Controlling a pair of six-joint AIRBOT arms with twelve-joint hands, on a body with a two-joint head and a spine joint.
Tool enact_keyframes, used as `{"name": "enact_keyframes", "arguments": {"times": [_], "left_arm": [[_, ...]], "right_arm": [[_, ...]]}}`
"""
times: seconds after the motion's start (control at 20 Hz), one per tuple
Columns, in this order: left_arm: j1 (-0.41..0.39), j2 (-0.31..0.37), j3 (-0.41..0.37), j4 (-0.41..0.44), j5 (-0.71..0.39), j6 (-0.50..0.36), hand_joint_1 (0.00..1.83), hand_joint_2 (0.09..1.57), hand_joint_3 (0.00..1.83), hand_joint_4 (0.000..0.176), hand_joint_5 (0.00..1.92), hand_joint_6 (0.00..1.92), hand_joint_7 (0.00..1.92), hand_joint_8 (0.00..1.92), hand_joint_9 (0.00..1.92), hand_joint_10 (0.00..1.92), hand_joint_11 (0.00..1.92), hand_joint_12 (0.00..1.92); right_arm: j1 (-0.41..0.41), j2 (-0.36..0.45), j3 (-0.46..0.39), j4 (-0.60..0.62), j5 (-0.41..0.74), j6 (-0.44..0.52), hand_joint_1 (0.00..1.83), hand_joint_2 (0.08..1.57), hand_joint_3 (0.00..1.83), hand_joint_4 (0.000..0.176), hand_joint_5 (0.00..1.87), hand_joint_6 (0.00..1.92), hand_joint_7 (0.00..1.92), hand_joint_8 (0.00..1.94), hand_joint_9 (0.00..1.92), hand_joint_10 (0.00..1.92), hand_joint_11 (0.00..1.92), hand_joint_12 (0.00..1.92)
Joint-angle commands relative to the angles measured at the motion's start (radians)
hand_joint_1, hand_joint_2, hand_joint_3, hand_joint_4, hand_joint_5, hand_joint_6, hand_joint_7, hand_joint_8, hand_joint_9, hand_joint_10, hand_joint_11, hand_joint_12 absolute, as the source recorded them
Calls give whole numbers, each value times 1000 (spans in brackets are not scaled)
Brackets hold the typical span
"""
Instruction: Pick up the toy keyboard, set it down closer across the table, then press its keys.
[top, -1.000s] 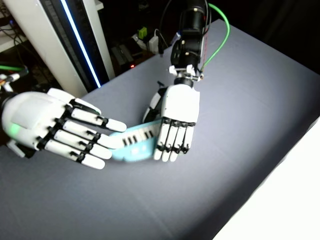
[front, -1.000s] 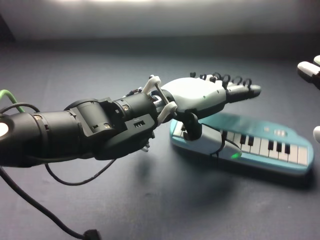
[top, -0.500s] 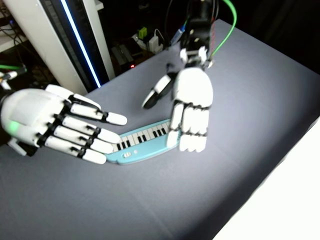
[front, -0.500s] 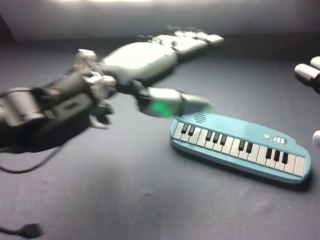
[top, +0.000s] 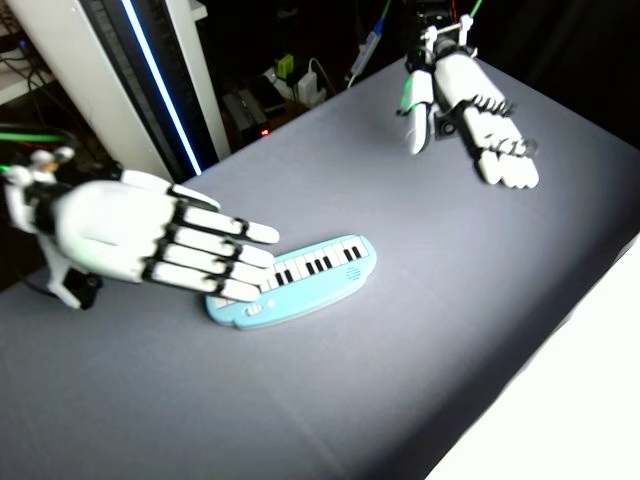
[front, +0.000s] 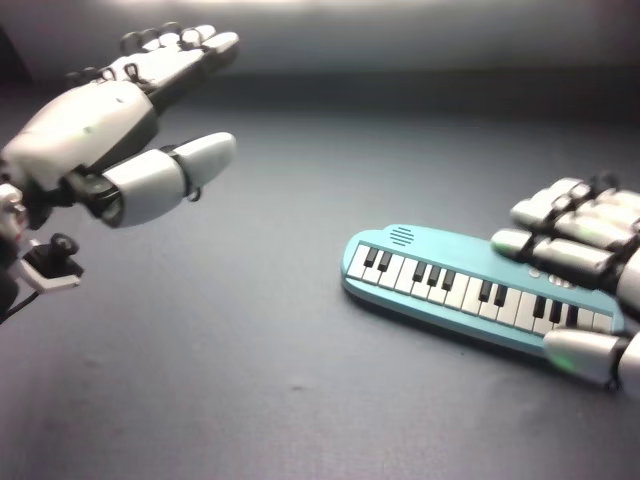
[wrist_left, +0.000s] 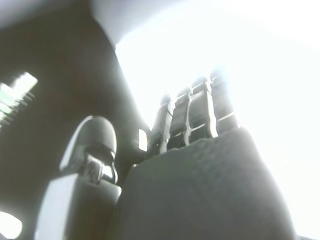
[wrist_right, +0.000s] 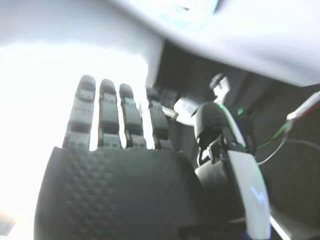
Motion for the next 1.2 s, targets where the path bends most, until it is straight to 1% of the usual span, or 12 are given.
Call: {"name": "enact_keyframes", "arguments": {"times": [0.0,0.1,0.15,0.2,0.25,0.55,0.6,0.75,0.8,0.95,1.0,1.15], "left_arm": [[-4,8,-6,-7,-156,-2,291,1532,1,0,90,2,0,0,0,0,0,0],[10,11,-10,-21,-169,-2,236,1521,0,0,87,1,0,0,0,0,0,0],[16,12,-13,-27,-175,-2,260,1510,0,0,99,6,0,0,0,0,0,0],[19,12,-14,-31,-179,-2,260,1510,0,0,99,6,0,0,0,0,0,0],[26,12,-15,-39,-187,-2,256,1496,0,0,106,8,0,0,0,0,0,0],[48,22,-25,-63,-218,-2,280,1479,0,0,115,5,0,0,0,0,0,0],[53,24,-27,-67,-223,-2,298,1472,0,0,126,6,0,0,0,0,0,0],[58,26,-29,-70,-227,-2,298,1465,0,0,120,3,0,0,0,0,0,0],[60,27,-30,-72,-228,-2,293,1445,0,13,119,2,0,0,0,0,0,0],[67,26,-30,-81,-229,-2,303,1435,0,6,116,0,0,0,0,0,0,0],[69,26,-30,-83,-228,-2,305,1433,0,1,117,0,0,0,0,0,0,0],[70,24,-31,-86,-229,-2,337,1423,0,0,135,6,0,0,0,0,0,0]], "right_arm": [[22,-8,7,-16,40,-8,0,1315,0,0,255,26,0,0,0,0,0,0],[47,-30,17,-32,-32,-45,0,1246,0,18,311,16,0,0,0,0,0,0],[62,-46,21,-32,-72,-83,0,1218,0,49,303,10,0,0,0,0,0,0],[70,-57,26,-32,-93,-100,0,1218,0,49,303,10,0,0,0,0,0,0],[77,-71,35,-32,-121,-111,0,1197,0,2,340,24,0,0,0,0,0,0],[80,-89,49,-9,-131,-112,0,1200,0,0,403,41,0,0,0,0,0,0],[80,-81,41,-3,-112,-112,0,1238,0,13,162,1,0,0,0,0,0,0],[75,-29,-2,13,-32,-112,0,1267,11,17,15,0,0,0,0,0,0,0],[69,-9,-15,15,-13,-112,0,1294,22,0,31,13,0,0,0,0,0,0],[51,11,-28,25,-6,-112,0,1303,24,0,83,34,0,0,0,0,0,0],[31,11,-23,40,-13,-112,0,1312,7,0,248,50,0,0,0,0,0,0],[-18,-5,-6,73,-31,-112,0,1284,0,0,317,27,0,0,0,0,0,0]]}}
